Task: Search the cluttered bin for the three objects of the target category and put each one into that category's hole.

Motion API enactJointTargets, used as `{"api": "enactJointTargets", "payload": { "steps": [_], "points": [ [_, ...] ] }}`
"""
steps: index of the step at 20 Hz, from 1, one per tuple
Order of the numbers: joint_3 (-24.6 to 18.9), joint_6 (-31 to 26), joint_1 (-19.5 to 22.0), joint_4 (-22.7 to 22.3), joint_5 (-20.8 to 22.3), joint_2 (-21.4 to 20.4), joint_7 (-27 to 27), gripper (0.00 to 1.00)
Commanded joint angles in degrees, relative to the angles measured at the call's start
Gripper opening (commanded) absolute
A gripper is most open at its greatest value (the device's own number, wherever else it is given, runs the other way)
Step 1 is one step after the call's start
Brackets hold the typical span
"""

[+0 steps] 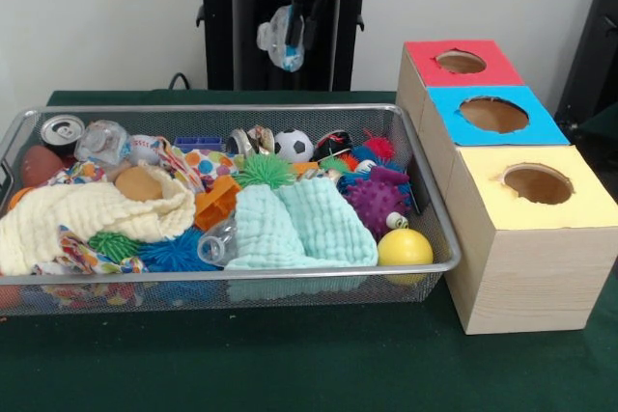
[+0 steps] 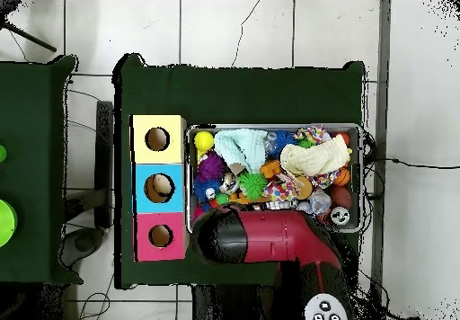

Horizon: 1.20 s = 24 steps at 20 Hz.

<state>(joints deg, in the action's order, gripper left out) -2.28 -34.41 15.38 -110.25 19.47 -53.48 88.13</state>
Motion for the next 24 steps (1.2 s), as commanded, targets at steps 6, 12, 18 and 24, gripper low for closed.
{"api": "enactJointTargets", "payload": {
  "steps": [6,12,18,24],
  "points": [
    [-0.3,-8.4,-3.8,-4.8,-5.5,-1.5,9.0,0.0],
    [0.4,-10.8,-5.4,-3.7,-7.3,-1.9,9.5,0.0],
    [0.6,-8.5,-6.6,-3.9,-9.1,-0.4,11.4,0.0],
    [1.8,-7.3,-9.8,-5.3,-11.9,-0.3,15.2,0.0]
  ]
}}
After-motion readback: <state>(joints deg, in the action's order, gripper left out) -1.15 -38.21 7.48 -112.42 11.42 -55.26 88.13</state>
